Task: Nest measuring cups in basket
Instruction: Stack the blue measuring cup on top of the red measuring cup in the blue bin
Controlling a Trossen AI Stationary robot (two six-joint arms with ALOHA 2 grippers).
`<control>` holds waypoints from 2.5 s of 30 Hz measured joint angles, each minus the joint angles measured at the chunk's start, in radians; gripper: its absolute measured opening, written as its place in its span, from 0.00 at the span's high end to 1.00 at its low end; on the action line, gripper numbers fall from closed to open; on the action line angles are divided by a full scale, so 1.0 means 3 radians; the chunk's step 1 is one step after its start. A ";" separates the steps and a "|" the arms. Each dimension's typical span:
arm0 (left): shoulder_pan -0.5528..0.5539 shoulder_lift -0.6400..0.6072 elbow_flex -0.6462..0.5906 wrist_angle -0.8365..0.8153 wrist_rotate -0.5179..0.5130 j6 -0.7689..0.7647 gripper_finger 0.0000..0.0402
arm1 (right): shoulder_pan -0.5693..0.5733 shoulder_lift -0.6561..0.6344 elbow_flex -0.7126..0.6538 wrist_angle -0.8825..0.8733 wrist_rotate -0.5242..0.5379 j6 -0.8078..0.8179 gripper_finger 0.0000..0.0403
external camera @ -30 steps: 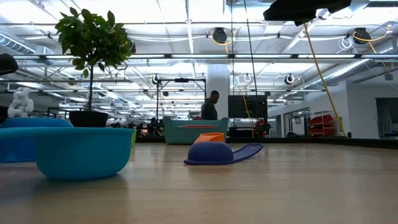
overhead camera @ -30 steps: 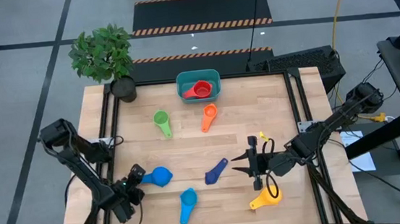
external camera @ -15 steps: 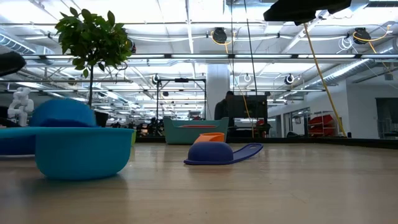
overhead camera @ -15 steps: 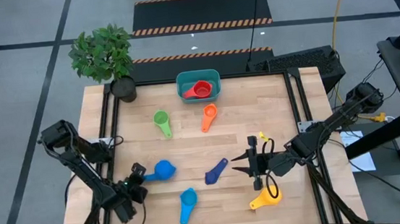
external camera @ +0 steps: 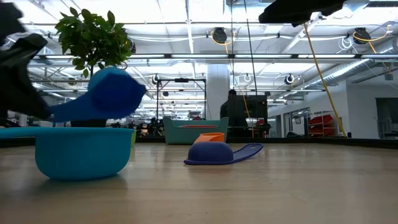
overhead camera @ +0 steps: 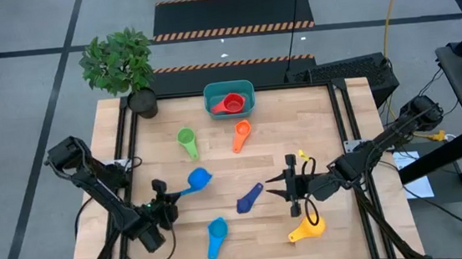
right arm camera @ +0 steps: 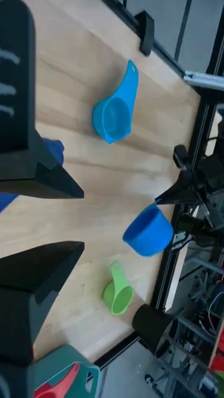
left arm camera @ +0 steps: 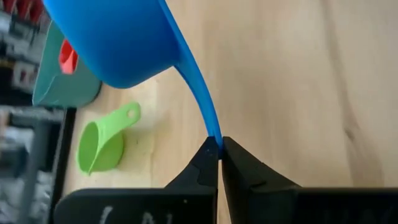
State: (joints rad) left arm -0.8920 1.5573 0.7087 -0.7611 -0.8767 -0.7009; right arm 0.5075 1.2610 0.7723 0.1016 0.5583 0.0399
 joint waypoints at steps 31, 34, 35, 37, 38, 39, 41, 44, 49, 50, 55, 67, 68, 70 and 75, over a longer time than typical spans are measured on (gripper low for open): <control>0.3302 -0.2017 0.0006 0.2487 0.3292 0.2947 0.99 | -0.1693 -0.0050 -0.0003 0.0312 -0.0646 -0.1853 0.72; 0.3636 -0.1845 0.0006 0.2799 0.3671 0.2871 0.98 | -0.1771 -0.0117 -0.0004 0.0367 -0.0643 -0.1993 0.72; 0.3746 -0.1787 0.0007 0.2855 0.3815 0.2837 0.98 | -0.1802 -0.0149 -0.0004 0.0365 -0.0638 -0.2025 0.72; 0.3950 -0.1637 0.0006 0.3033 0.4097 0.2767 0.98 | -0.1875 -0.0206 -0.0004 0.0351 -0.0607 -0.2100 0.72; 0.4039 -0.1550 0.0006 0.3140 0.4236 0.2730 0.99 | -0.1911 -0.0228 -0.0004 0.0359 -0.0564 -0.2143 0.72; 0.4130 -0.1472 0.0006 0.3208 0.4362 0.2682 0.99 | -0.1954 -0.0250 -0.0004 0.0364 -0.0554 -0.2183 0.72; 0.4294 -0.1297 0.0006 0.3441 0.4604 0.2557 0.99 | -0.2064 -0.0287 -0.0004 0.0372 -0.0557 -0.2212 0.72; 0.4484 -0.1028 0.0006 0.3759 0.4913 0.2396 0.98 | -0.2281 -0.0324 -0.0004 0.0449 -0.0559 -0.2108 0.72; 0.4662 -0.0665 0.0006 0.4080 0.5382 0.2318 0.99 | -0.2721 -0.0478 -0.0003 0.0364 -0.0995 -0.1641 0.72; 0.4681 -0.0612 0.0006 0.4096 0.5405 0.2315 0.99 | -0.2814 -0.0509 0.0008 0.0301 -0.1153 -0.1577 0.72; 0.4765 -0.0412 0.0006 0.4130 0.5417 0.2415 0.98 | -0.3244 -0.0433 0.0370 -0.0348 -0.1811 -0.1138 0.72; 0.4848 -0.0345 0.0006 0.4086 0.5363 0.2507 0.99 | -0.4030 0.0395 0.1267 -0.0738 -0.3920 -0.0526 0.71; 0.4848 -0.0345 0.0006 0.4076 0.5363 0.2509 0.99 | -0.4042 0.0478 0.1328 -0.0769 -0.4007 -0.0486 0.71; 0.4848 -0.0345 0.0006 0.4009 0.5353 0.2537 0.99 | -0.4046 0.0635 0.1469 -0.0910 -0.4133 -0.0469 0.68; 0.4848 -0.0345 0.0006 0.3807 0.5301 0.2570 0.99 | -0.4048 0.0916 0.1809 -0.1199 -0.4402 -0.0492 0.59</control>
State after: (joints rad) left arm 0.5625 1.4540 0.7105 0.3809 0.7136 0.0700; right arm -0.7071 1.5357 1.3151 -0.2580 -0.7624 -0.1078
